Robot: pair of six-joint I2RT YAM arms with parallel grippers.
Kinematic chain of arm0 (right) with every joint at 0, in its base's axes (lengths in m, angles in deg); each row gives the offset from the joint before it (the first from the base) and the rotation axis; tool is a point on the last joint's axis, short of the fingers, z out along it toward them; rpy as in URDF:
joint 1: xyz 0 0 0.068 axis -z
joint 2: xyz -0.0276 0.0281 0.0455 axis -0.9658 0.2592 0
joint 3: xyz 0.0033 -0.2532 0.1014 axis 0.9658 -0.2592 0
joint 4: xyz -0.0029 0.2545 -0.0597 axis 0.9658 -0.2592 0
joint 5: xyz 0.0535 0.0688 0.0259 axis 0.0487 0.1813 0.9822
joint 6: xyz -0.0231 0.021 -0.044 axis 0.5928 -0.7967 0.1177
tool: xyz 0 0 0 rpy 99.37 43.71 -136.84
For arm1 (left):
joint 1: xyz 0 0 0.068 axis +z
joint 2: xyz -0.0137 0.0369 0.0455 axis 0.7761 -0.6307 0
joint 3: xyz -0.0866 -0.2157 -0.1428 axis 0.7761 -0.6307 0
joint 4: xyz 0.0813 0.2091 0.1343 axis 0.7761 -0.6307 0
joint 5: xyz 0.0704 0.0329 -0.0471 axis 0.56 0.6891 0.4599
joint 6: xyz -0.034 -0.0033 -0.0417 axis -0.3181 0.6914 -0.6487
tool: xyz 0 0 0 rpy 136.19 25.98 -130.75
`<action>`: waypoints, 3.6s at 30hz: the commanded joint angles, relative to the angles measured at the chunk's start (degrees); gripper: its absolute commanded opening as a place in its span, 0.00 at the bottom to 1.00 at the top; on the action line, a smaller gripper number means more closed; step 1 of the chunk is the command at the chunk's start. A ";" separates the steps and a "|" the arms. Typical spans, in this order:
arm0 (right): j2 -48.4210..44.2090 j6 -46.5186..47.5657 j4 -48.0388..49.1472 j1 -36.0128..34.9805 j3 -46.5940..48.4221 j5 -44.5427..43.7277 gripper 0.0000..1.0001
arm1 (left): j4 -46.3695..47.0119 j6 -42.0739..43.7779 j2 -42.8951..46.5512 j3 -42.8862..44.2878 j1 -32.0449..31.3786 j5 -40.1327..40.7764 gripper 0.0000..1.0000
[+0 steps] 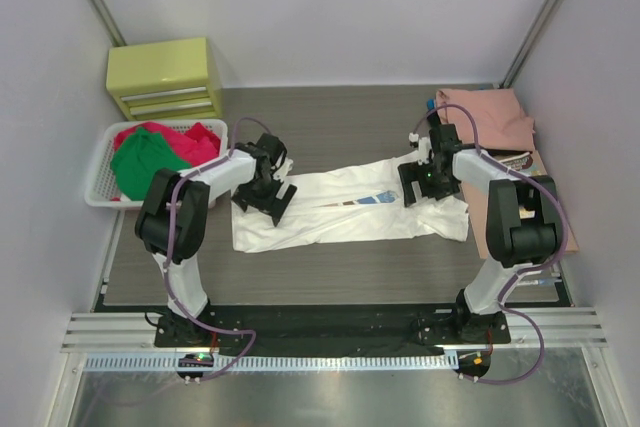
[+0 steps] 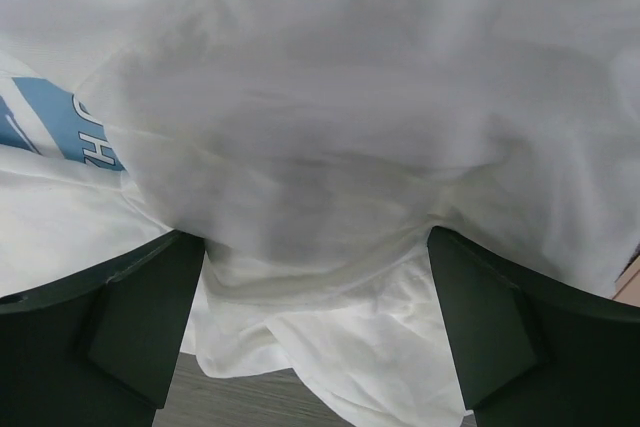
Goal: Fold and stack the t-shirts
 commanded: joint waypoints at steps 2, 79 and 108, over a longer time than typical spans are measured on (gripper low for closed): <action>1.04 -0.95 3.48 0.07 0.58 -1.04 1.00 | -0.29 -0.26 -3.10 -0.27 -0.01 -2.88 1.00; 46.13 3.09 -12.51 -16.19 62.98 2.82 1.00 | 3.39 9.41 13.85 -0.97 -36.40 -4.83 1.00; 44.81 4.06 -11.46 -16.10 59.55 0.00 1.00 | 14.31 4.40 17.55 -7.75 -28.31 1.35 1.00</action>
